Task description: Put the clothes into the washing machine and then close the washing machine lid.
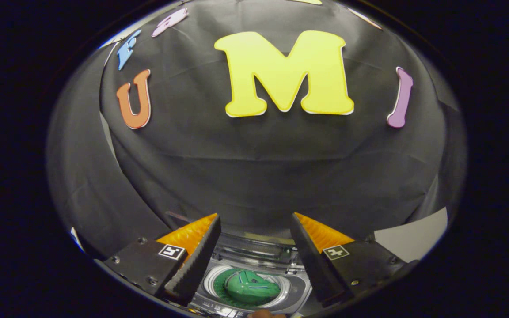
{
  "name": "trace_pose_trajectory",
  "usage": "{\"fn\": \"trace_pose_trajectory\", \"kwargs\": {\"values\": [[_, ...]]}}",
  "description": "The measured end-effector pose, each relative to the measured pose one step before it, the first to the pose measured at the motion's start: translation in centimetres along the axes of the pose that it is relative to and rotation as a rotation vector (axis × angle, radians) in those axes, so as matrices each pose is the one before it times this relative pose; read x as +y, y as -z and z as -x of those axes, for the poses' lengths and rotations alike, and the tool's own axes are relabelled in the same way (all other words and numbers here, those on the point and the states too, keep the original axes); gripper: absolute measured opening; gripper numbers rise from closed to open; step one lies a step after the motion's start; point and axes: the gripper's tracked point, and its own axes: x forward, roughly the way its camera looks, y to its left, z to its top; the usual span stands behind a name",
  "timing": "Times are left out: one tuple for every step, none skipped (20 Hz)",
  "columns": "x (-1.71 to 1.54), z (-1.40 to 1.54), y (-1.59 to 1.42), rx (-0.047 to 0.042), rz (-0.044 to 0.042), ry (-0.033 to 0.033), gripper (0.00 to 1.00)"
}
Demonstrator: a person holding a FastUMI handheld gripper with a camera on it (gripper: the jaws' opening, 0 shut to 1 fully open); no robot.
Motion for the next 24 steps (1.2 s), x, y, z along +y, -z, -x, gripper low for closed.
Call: {"fn": "trace_pose_trajectory", "kwargs": {"values": [[0.038,-1.272,0.318,0.02478,-0.01411,-0.0089,0.98],[-0.312,-1.068,0.139,0.01459,-0.01313,-0.00165,0.98],[-0.465,-1.216,-0.115,0.0084,-0.00825,0.00988,0.98],[-0.271,-1.015,-0.091,0.00283,-0.01154,0.00948,0.98],[-0.297,-0.925,0.039,0.00678,-0.00889,0.00772,0.98],[-0.419,-0.747,0.399,0.01047,-0.00883,0.01155,0.99],[-0.235,-0.639,0.175,0.01114,-0.00792,0.00546,0.99],[-0.139,-0.592,0.246,0.00858,-0.00681,0.00635,0.98],[-0.235,-0.521,0.257,0.00628,-0.00109,0.00596,0.98],[-0.112,-0.139,0.462,0.00617,0.00427,0.00631,0.98],[-0.015,-0.18,0.319,0.00779,0.00167,0.00133,0.99],[0.236,-0.167,0.362,0.01072,-0.00427,-0.01312,0.99],[0.055,-0.197,0.443,0.01508,-0.00631,-0.00663,0.98],[0.05,0.015,0.247,0.00373,-0.01479,-0.01043,0.98],[-0.118,0.096,-0.171,-0.01327,-0.00577,0.0073,0.99],[-0.004,-0.144,0.288,-0.00587,0.01069,0.00082,0.98],[0.044,0.051,-0.115,-0.00067,0.00795,-0.00103,1.0],[-0.085,0.075,0.085,-0.00255,-0.00005,-0.00032,1.0],[0.129,0.083,0.14,0.00299,-0.00062,0.00028,1.0],[-0.004,0.15,0.201,0.0026,0.00255,-0.00032,1.0],[-0.017,0.044,-0.002,-0.00164,-0.00143,-0.00084,1.0],[0.083,0.06,0.046,-0.00264,0.00094,0.00179,1.0],[0.034,0.123,0.093,-0.00179,-0.00153,0.00275,1.0],[0.007,0.31,0.27,-0.00118,-0.00257,0.00048,1.0]]}}
